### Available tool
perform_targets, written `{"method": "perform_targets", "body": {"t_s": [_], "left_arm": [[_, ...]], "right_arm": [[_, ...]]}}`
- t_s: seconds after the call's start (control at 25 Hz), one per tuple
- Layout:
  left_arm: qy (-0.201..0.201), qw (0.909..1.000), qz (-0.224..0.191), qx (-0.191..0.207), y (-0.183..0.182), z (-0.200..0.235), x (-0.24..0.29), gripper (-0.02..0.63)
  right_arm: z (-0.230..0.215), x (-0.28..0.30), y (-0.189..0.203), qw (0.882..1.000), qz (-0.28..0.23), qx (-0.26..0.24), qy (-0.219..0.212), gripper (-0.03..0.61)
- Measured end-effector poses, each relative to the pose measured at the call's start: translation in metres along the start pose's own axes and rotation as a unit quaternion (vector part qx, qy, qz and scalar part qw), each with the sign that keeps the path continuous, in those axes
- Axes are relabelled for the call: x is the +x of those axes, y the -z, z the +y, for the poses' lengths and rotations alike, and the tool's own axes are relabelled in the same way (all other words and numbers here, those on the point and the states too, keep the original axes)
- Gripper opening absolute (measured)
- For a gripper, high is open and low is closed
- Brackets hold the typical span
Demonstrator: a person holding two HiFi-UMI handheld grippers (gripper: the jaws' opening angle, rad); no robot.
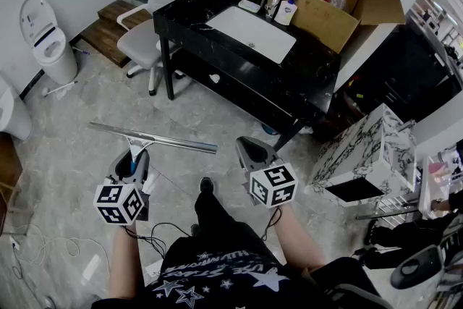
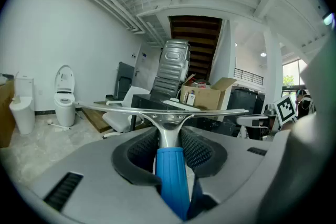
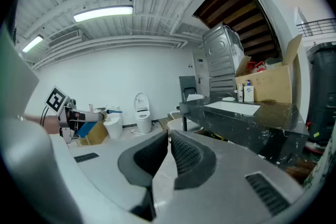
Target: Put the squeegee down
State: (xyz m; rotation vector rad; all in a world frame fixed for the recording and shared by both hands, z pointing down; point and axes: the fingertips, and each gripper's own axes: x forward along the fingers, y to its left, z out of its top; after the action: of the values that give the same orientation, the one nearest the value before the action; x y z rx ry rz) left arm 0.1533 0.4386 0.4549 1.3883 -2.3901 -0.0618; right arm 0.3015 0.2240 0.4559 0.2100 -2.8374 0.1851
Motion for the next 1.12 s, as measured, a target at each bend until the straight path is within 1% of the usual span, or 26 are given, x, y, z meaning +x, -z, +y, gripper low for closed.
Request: {"method": "perform_targets", "body": {"t_s": [0.44,0.68,0.92,1.12], "left_arm": [[-0.004,1.0000,0.001,0.002,0.005,0.008,-0.003,0.147],[-0.005,1.0000,-0.004,0.002,0.000,0.013,0.000,0.147],[-0.003,0.9999,-0.011,0.006,-0.015,0.015,0.022,0.147],[0.002,0.9998,-0.013,0.011,-0.035,0.025,0.065,0.147]], "right_arm": [[0.006,0.010,0.008,1.000,0.012,-0.006,-0.006,0.051],[0.006,0.020,-0.001,1.000,0.002,-0.009,-0.014,0.052],[-0.015,0.036,-0.015,1.000,-0.009,-0.004,-0.011,0.052],[-0.048,0.071,-0.023,1.000,-0.009,0.005,-0.003,0.052]]}}
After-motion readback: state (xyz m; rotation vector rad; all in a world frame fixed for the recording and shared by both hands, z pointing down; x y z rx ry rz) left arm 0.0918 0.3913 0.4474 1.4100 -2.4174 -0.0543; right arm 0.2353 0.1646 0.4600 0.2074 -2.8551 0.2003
